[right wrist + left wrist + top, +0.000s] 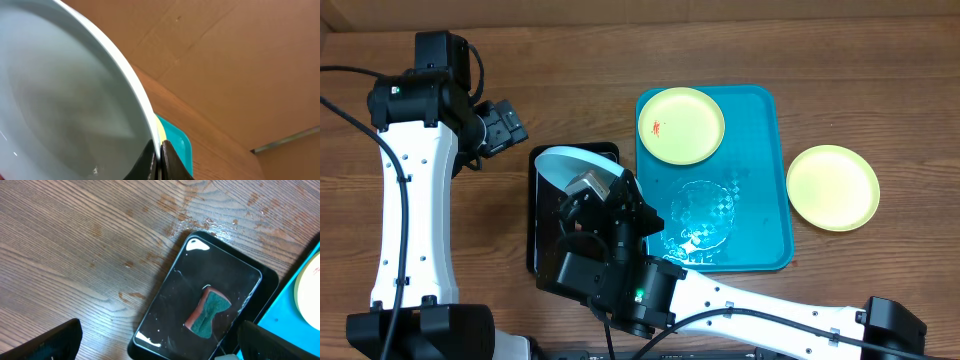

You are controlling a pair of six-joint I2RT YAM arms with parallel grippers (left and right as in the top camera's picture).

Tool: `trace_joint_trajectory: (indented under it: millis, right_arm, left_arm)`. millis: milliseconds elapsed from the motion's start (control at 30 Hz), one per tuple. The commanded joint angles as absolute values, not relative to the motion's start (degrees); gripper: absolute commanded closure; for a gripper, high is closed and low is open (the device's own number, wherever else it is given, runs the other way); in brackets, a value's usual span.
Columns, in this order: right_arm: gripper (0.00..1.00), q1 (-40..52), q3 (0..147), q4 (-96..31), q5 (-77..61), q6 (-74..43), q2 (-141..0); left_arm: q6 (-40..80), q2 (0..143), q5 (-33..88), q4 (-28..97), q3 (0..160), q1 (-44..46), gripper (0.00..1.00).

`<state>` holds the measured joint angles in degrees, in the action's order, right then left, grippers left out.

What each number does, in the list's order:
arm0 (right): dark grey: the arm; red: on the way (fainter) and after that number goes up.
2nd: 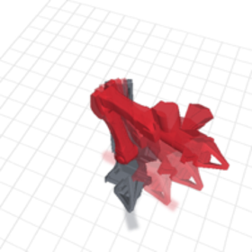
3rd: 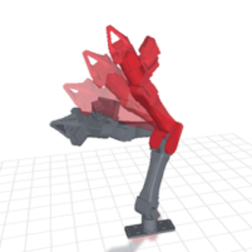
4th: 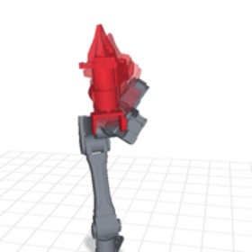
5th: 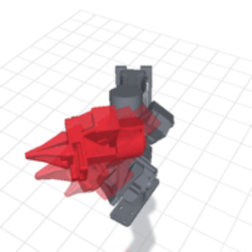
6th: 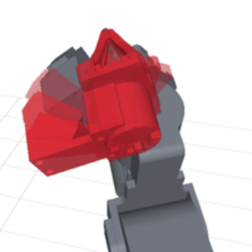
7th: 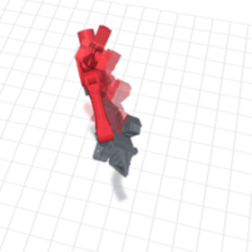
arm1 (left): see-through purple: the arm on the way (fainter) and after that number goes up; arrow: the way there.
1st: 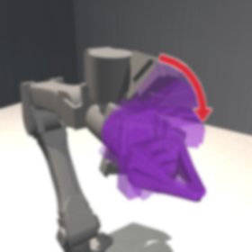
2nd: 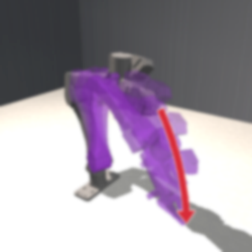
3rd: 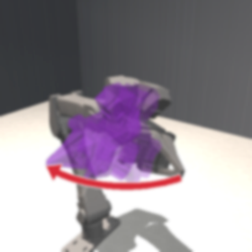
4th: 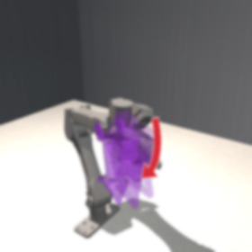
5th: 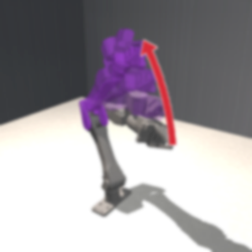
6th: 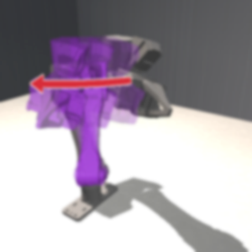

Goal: Clean dirty plates on tray and stack at the side
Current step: 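Lift white plate with right gripper and tilt it over black tray, then carry white plate right and stack it on the yellow plate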

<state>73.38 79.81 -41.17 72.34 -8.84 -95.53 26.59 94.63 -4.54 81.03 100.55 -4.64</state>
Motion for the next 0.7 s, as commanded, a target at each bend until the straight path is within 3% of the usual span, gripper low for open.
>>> trace_joint_trajectory:
  millis: [0, 67, 200, 300, 400, 500, 667]
  right_arm:
    - [0.96, 70.8, 81.2, -40.6, 71.1, -14.7, -95.2]
    - [0.96, 67.0, 81.2, -40.7, 63.9, -21.0, -95.2]
    - [0.96, 54.4, 82.1, -41.2, 33.6, -29.1, -95.2]
    - [0.96, 43.4, 84.6, -43.1, 5.1, -29.4, -95.2]
    - [0.96, 31.5, 86.3, -45.1, -13.3, -29.4, -94.3]
    - [0.96, 19.1, 86.4, -47.4, -19.4, -30.7, -92.9]
    - [0.96, -0.9, 85.8, -55.2, -16.4, -30.7, -93.5]
  left_arm:
    - [25.5, 94.8, -4.4, 81.0, 101.4, -4.8, 0.00]
    - [25.5, 94.8, -4.4, 81.0, 101.4, -4.8, 0.00]
    - [25.5, 94.8, -4.4, 81.0, 101.4, -4.8, 0.00]
    - [25.5, 94.8, -4.4, 81.0, 101.4, -4.8, 0.00]
    - [25.5, 94.8, -4.5, 81.0, 101.4, -4.8, 0.00]
    - [25.5, 94.8, -4.5, 81.0, 101.4, -4.8, 0.00]
    - [25.5, 94.8, -4.4, 81.0, 101.4, -4.8, 0.00]
